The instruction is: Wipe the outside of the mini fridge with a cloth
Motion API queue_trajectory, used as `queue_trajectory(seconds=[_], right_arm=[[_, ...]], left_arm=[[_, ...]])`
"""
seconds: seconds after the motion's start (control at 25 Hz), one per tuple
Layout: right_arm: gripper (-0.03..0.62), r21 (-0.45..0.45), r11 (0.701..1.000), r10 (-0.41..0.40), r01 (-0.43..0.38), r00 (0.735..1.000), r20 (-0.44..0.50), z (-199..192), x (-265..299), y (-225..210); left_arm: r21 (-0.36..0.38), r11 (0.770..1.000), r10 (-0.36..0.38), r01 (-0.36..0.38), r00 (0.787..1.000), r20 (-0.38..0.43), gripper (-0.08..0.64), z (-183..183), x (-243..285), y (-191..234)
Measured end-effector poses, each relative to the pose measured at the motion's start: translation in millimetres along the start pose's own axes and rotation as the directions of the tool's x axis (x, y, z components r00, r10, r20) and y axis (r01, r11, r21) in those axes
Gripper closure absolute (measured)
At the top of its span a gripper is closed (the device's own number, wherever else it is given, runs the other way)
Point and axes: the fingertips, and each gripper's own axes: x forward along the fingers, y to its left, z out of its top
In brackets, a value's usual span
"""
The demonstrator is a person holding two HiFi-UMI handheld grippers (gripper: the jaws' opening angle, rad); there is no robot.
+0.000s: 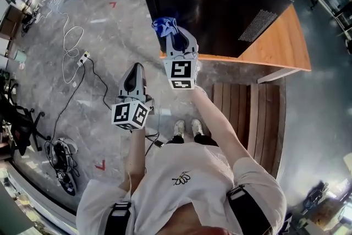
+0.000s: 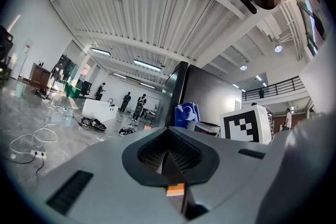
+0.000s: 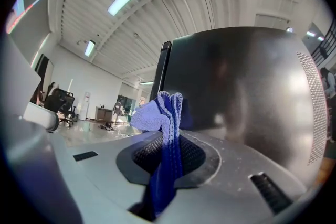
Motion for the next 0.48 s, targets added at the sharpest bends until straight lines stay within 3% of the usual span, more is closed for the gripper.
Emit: queue_trajectory(seconds=[0.16, 0.48], right_arm=[[0.530, -0.009, 1.000, -0.029, 0.029, 1.000, 0.002, -2, -15, -27], [0.530, 0.009, 0.984, -0.179, 0.178, 0.984, 0.006, -6, -64, -114]], left_arm=[[-0.002, 0.999, -0.042, 0.042, 0.999, -0.004, 0.555, -5, 11, -25], [-0.025, 0.996, -0.087, 0.086, 0.996, -0.019, 0.555, -18, 22, -62]])
